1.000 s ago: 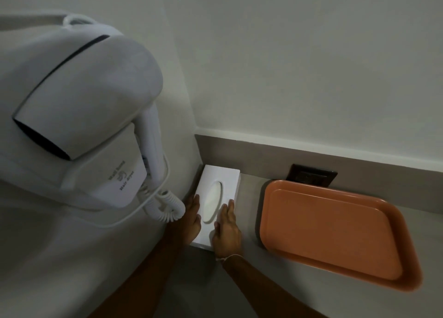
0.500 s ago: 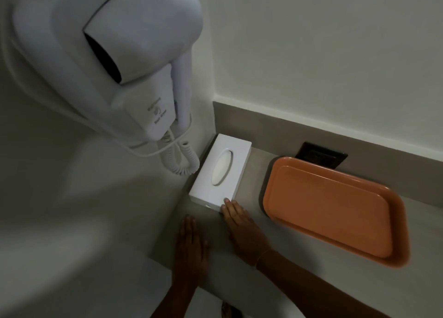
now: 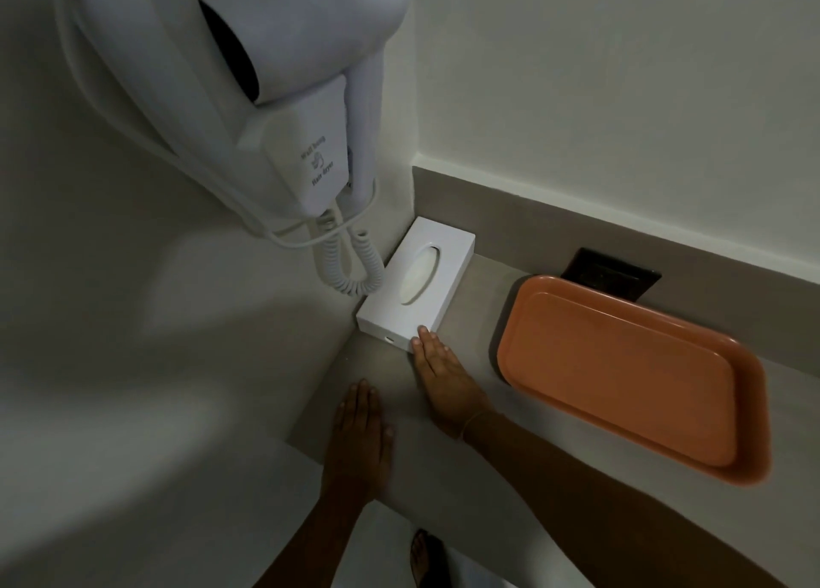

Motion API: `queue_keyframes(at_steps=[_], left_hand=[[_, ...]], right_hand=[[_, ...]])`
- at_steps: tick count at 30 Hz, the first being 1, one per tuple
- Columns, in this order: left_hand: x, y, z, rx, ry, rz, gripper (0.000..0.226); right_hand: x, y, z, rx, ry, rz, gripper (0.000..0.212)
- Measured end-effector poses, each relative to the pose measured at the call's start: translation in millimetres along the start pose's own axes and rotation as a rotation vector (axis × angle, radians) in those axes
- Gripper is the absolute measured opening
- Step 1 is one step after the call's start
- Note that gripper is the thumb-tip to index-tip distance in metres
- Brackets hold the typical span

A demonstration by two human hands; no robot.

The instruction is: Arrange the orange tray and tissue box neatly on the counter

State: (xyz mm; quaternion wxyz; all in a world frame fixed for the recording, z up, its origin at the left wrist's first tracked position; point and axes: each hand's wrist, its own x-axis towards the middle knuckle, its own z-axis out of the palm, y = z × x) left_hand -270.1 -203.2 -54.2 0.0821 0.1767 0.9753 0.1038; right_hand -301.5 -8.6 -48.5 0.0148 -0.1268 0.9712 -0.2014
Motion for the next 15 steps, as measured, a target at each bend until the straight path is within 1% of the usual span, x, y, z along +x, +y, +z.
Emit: queue_keyframes(at_steps=[2,7,8,10,12,13,14,15], left_hand=[[-0.6,1.5,-0.7,-0.014,-0.017,-0.015,0.064],[0.4,2.9,-2.0,0.025,0.000,-0.006,0.061],[0.0,2.2,-2.3,0.044,0.006,0.008,0.061],[0.8,2.7,-7.3,0.065,-0.023,0.003,0.062],[2.8,4.4,-13.4,0.119,-0.043,0.024,0.062],[3.0,8.8,-17.4,0.147,-0.062,0.063,0.062],[4.3,12.5,-18.5,0.173,-0.060,0.118,0.061],[8.4,21.8,-24.6,0.147,-0.040,0.149,0.060]], right_hand=[[3.0,0.5,0.4,-0.002,-0.020,0.000,0.083],[8.6,-0.1,-1.1,-0.007,-0.049,0.007,0.094],[8.7,-0.2,-2.1,-0.016,-0.063,0.007,0.093],[8.5,-1.8,-9.9,-0.025,-0.090,0.016,0.086],[4.4,-9.5,-30.5,0.032,-0.124,0.022,0.078],[-1.0,-13.4,-45.0,0.110,-0.117,0.041,0.075],[-9.2,-15.6,-56.1,0.173,-0.067,0.055,0.073],[-21.5,-23.3,-74.0,0.298,0.017,0.088,0.072]])
